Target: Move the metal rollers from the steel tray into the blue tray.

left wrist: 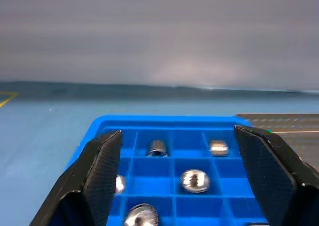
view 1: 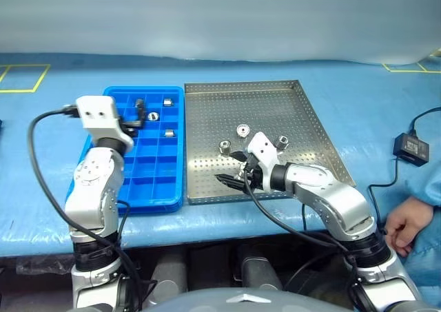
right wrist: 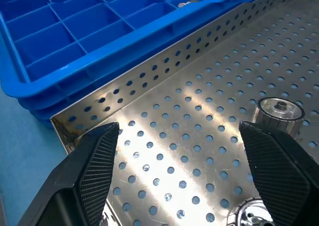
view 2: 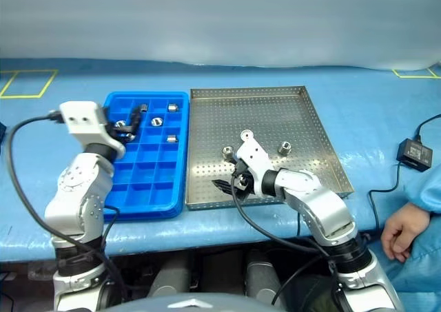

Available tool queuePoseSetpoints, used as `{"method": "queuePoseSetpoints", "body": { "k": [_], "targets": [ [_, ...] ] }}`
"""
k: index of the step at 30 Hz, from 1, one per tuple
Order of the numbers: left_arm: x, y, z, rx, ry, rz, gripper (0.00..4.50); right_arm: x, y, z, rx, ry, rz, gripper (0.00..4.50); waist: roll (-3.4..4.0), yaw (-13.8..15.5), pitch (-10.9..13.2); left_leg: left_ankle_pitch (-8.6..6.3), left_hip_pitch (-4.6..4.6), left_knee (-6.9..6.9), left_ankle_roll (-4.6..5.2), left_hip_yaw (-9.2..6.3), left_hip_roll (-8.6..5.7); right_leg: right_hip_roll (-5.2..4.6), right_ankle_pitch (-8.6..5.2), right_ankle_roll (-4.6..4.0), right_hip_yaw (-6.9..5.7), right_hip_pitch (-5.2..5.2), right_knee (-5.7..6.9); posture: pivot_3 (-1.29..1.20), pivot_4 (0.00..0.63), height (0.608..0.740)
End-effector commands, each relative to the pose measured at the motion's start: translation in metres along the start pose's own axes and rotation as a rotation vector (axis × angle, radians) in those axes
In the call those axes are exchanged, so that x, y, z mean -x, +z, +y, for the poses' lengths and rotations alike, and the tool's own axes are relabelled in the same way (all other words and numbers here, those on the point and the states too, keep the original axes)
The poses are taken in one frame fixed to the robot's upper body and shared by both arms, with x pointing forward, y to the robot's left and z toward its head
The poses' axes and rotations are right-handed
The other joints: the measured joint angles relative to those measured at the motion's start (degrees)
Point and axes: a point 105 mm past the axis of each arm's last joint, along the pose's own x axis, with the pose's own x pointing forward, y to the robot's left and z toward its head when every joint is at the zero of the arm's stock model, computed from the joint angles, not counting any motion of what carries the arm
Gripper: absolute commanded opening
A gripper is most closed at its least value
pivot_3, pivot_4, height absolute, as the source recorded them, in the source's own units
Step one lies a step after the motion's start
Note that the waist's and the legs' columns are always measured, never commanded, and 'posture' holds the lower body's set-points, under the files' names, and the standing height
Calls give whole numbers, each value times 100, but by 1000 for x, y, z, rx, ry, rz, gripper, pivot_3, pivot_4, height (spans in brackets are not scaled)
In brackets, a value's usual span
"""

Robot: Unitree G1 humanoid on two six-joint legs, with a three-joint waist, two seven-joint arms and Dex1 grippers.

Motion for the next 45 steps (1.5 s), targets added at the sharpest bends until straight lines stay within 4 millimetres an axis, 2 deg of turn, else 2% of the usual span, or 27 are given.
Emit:
{"method": "queuePoseSetpoints", "body": {
  "k": [1,5,9,12,15,18,28,34,37,40,43,45],
  "targets": [
    [6,-2,-77,-18,-485,72,3911,16,7,-13,67,-91,4,4070,1,-14,0,0,-1,1,0,-1,-2,0,0,0,0,0,0,-8,150,740],
    [-2,-26,-101,-136,-663,203,3911,33,8,-20,100,-159,15,4070,2,-110,0,0,3,-2,0,2,1,3,-2,-1,2,-4,0,-46,150,740],
    [-24,-47,-102,-213,-657,292,3911,38,2,-22,92,-211,25,4070,2,-238,0,1,6,1,1,-3,5,13,-3,-2,2,0,3,-98,150,740],
    [-36,-61,-112,-165,-695,345,3911,37,2,-17,81,-216,7,4070,2,-328,0,1,4,0,1,-2,5,13,-3,-1,5,-2,2,-136,150,740],
    [-30,-74,-128,-174,-797,395,3911,37,-2,-12,66,-223,7,4070,3,-420,0,0,-1,-6,1,-1,4,12,-3,-1,9,-9,1,-178,150,740],
    [-25,-79,-136,-177,-851,417,3911,39,-5,-12,59,-239,13,4070,3,-510,0,0,-2,-11,1,-2,0,10,-4,-1,12,-9,-1,-199,150,740],
    [-16,-105,-134,-249,-892,534,3911,40,-9,-11,44,-260,14,4070,3,-780,0,0,10,-4,1,-13,5,9,-4,2,20,-8,8,-224,150,740],
    [-13,-118,-134,-279,-896,574,3911,37,-10,-9,46,-242,17,4070,3,-833,0,0,8,-8,1,-15,3,8,-4,2,20,-10,6,-223,150,740],
    [-13,-117,-135,-274,-889,564,3380,34,-11,-8,47,-232,21,4070,4,-843,0,0,9,-7,1,-16,4,8,-4,2,20,-10,7,-223,150,740],
    [-10,-116,-136,-281,-900,562,2444,32,-12,-10,49,-230,27,4070,3,-862,0,0,9,-7,1,-15,4,7,-4,2,21,-9,6,-221,150,740],
    [-10,-113,-135,-271,-909,547,2444,31,-12,-10,50,-227,27,4070,4,-868,0,0,9,-8,1,-16,3,7,-4,2,21,-10,7,-213,150,740],
    [-9,-110,-136,-255,-920,536,2116,30,-12,-10,50,-223,26,4070,4,-867,0,0,9,-9,1,-16,3,7,-4,2,21,-10,7,-209,150,740]
  ]
}}
